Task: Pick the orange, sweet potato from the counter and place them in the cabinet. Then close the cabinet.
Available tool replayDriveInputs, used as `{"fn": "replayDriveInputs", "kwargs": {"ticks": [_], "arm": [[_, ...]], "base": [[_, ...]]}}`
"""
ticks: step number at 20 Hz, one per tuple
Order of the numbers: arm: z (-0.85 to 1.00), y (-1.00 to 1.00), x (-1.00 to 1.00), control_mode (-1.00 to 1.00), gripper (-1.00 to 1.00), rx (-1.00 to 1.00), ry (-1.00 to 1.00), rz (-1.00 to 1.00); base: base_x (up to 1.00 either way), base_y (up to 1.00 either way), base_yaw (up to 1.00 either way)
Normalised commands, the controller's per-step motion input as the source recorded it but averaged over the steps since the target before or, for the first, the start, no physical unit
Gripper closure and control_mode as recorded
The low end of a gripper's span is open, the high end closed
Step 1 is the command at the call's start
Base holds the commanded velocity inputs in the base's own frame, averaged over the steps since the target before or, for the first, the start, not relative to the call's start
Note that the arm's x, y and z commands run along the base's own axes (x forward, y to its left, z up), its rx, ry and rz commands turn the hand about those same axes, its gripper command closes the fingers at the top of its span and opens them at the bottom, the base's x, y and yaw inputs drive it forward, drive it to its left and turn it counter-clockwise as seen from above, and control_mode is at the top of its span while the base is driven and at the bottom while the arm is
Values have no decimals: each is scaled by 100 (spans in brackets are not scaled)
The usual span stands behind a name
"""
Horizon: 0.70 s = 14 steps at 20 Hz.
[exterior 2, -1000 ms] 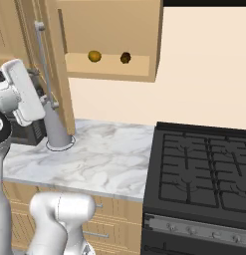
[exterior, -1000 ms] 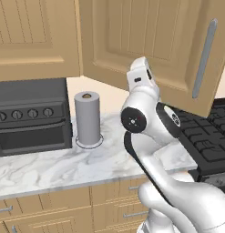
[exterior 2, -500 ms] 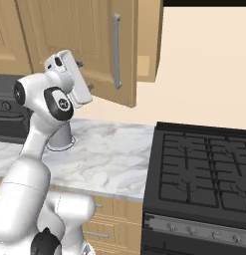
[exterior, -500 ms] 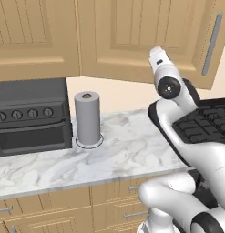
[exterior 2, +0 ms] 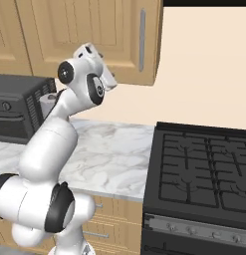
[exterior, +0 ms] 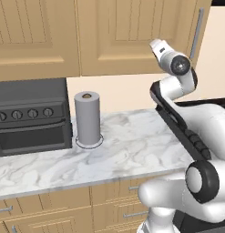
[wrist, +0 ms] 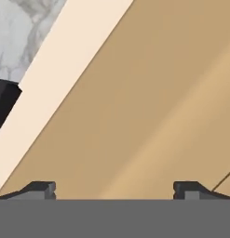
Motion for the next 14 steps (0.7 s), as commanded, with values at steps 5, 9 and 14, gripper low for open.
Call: {"fn": "replayDriveInputs", "kwargs": {"ticks": [5, 9, 14], "arm": [[-5, -28, 100, -100, -100, -7, 2, 19], [-10, -21, 98, -100, -100, -7, 0, 21], [13, -35, -40, -100, -100, -10, 10, 20]], "base": [[0, 0, 0], [0, 0, 0], [0, 0, 0]]}}
